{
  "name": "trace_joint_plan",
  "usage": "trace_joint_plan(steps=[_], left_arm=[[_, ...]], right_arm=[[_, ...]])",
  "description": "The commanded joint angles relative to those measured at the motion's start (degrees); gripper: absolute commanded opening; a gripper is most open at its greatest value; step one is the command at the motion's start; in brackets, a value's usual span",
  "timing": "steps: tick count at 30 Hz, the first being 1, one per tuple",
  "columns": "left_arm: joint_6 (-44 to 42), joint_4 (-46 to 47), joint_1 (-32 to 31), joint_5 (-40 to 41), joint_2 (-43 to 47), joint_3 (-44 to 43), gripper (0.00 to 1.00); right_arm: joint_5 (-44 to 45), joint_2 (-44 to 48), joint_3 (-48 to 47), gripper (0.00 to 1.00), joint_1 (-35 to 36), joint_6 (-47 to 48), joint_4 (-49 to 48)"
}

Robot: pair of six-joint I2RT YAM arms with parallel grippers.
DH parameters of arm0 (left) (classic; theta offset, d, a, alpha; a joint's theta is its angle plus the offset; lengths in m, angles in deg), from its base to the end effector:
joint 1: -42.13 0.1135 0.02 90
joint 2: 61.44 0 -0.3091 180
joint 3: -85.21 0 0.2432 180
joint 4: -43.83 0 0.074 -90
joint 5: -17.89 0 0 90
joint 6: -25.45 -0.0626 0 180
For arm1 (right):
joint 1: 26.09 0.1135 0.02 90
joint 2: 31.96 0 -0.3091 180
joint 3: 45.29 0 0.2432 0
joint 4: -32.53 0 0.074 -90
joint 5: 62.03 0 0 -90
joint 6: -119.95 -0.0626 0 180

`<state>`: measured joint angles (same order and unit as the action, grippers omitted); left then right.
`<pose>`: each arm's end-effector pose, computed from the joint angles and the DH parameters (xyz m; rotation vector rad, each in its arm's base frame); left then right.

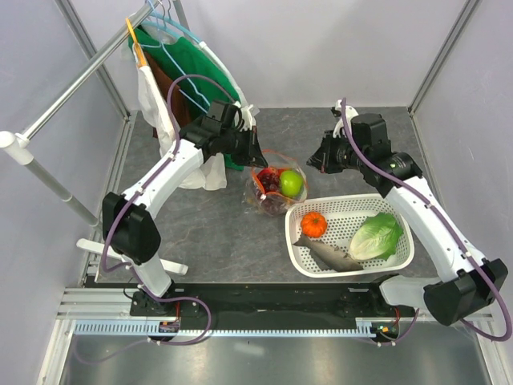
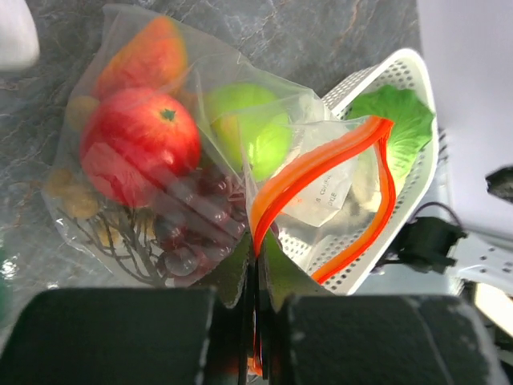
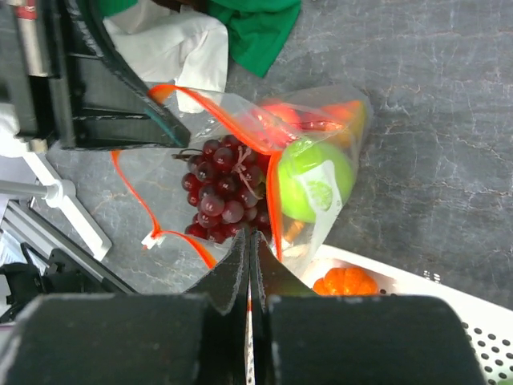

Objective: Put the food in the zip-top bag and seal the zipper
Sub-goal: Adjust the zipper food storage bag at the center of the board.

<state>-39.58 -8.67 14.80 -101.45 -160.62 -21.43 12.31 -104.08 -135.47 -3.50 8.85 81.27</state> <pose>0.3424 -0.2115 0.3592 0.3172 2.4547 -1.0270 0.2445 0.1200 0.4146 -0.1978 2.1644 0.7357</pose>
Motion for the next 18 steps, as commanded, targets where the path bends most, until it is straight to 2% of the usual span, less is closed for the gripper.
trace_joint_plan(steps=[1,2,3,7,8,11,13,15,16,17,18], left_arm=[[-6.5,-4.8,-0.6,3.5,4.0,-4.3,0.03],[-6.4,-4.8,-0.6,3.4,4.1,-4.2,0.03],[-6.2,-4.8,-0.7,3.3,4.1,-4.2,0.03],[-5.6,-4.7,-1.3,2.7,3.5,-4.5,0.03],[-5.5,-4.7,-1.4,2.6,3.4,-4.5,0.03],[-5.5,-4.7,-1.9,2.3,2.7,-4.9,0.03],[-5.5,-4.6,-2.5,2.2,2.2,-5.3,0.04],[-5.0,-4.4,-2.8,2.1,2.0,-5.9,0.04],[-5.0,-4.4,-2.9,2.1,1.7,-6.1,0.05],[-5.5,-4.3,-3.0,2.2,1.6,-6.3,0.06],[-6.0,-4.4,-3.0,2.4,1.7,-6.3,0.11]], right_arm=[[-4.8,-3.1,-0.2,0.12,-0.6,2.9,3.9],[-5.9,-3.8,0.1,0.37,-0.6,3.3,5.2],[-7.4,-4.5,1.9,0.45,-0.6,2.7,5.9],[-9.7,-2.9,7.0,0.71,0.1,1.1,3.3],[-10.1,-2.7,7.5,0.81,1.0,0.9,2.9],[-8.8,-2.9,9.1,0.87,3.5,1.3,2.2],[-8.7,-3.5,11.3,0.82,4.2,1.2,0.9],[-9.0,-4.7,13.0,0.61,4.7,1.2,-0.2],[-9.5,-5.1,13.1,0.45,4.7,1.2,-0.4],[-9.6,-5.5,13.0,0.1,4.7,1.2,-0.2],[-9.3,-5.7,12.1,0.0,4.7,1.4,0.4]])
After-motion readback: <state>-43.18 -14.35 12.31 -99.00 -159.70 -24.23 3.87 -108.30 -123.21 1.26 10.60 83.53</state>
